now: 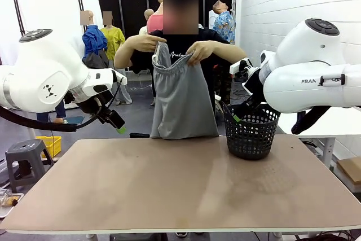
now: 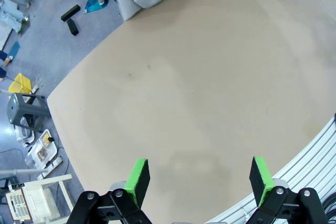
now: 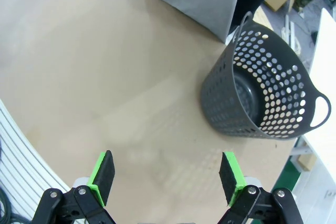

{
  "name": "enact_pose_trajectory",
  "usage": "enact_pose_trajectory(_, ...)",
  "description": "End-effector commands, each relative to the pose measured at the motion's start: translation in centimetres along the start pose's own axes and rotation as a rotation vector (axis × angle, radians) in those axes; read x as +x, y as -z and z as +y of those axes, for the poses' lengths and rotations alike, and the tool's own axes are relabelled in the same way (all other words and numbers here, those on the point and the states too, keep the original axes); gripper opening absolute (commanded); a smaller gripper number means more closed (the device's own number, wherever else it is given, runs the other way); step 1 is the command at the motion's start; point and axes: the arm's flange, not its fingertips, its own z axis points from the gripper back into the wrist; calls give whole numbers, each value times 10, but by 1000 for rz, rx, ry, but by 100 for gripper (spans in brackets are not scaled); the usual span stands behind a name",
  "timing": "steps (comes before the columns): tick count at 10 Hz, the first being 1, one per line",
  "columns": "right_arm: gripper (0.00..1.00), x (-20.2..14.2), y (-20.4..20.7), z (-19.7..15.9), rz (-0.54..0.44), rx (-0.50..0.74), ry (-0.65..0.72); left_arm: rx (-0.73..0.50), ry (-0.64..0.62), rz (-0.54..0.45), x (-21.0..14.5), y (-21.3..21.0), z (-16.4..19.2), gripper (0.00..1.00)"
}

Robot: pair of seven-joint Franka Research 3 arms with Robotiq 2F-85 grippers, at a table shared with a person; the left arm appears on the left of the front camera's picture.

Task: Fold the training pants.
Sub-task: Grab both ends of the Training pants handed by a person.

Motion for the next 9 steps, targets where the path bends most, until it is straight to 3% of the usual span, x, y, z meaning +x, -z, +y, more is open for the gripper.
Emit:
enact_pose_trajectory(1,100,0,0,0,-2,8,1,-1,-1,-1,1,1,1,100)
enact_pose_trajectory(9,100,0,0,0,-2,8,1,-1,-1,-1,1,1,1,100)
